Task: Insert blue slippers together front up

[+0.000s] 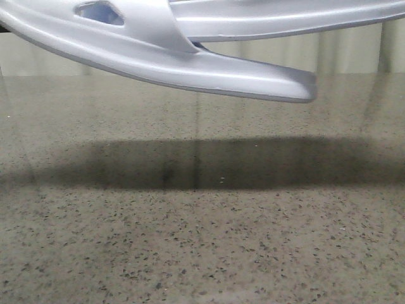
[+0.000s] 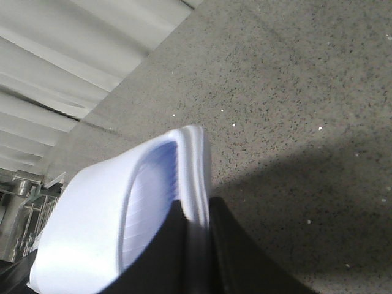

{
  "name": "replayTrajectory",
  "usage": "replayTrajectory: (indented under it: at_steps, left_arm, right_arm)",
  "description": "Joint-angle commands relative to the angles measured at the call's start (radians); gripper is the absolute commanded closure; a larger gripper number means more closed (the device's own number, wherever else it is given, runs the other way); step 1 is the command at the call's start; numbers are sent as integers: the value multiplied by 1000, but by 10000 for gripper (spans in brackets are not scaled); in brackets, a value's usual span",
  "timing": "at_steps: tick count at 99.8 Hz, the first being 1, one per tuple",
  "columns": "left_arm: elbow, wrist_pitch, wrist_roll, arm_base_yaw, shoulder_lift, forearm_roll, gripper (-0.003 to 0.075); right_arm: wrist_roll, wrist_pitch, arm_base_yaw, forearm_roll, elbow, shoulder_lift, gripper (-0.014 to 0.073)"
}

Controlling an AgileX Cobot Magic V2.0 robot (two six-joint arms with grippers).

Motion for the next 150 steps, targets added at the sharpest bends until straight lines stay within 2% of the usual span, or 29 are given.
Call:
replayTrajectory:
  at_steps: [1, 52, 91, 102, 126, 150]
  left_arm:
    - [-37, 148, -4, -9, -6, -106, 704]
    - [-37, 265, -8, -9, -6, -106, 704]
    - [-37, 288, -8, -9, -6, -106, 704]
    - [-37, 295, -8, -9, -6, -106, 704]
    - [-37, 297, -6, -9, -6, -106, 704]
    - [-37, 301, -4, -9, -6, -106, 704]
  right_arm:
    - [-42, 21, 0, 68, -26, 3, 701]
    - [-62, 34, 0, 79, -26, 3, 701]
    - [-176, 80, 0, 171, -26, 34, 701]
    - [-256, 124, 0, 235, -26, 88, 701]
    - [-516, 270, 0, 487, -26, 193, 701]
    - [-611, 330, 22, 527, -26, 231, 701]
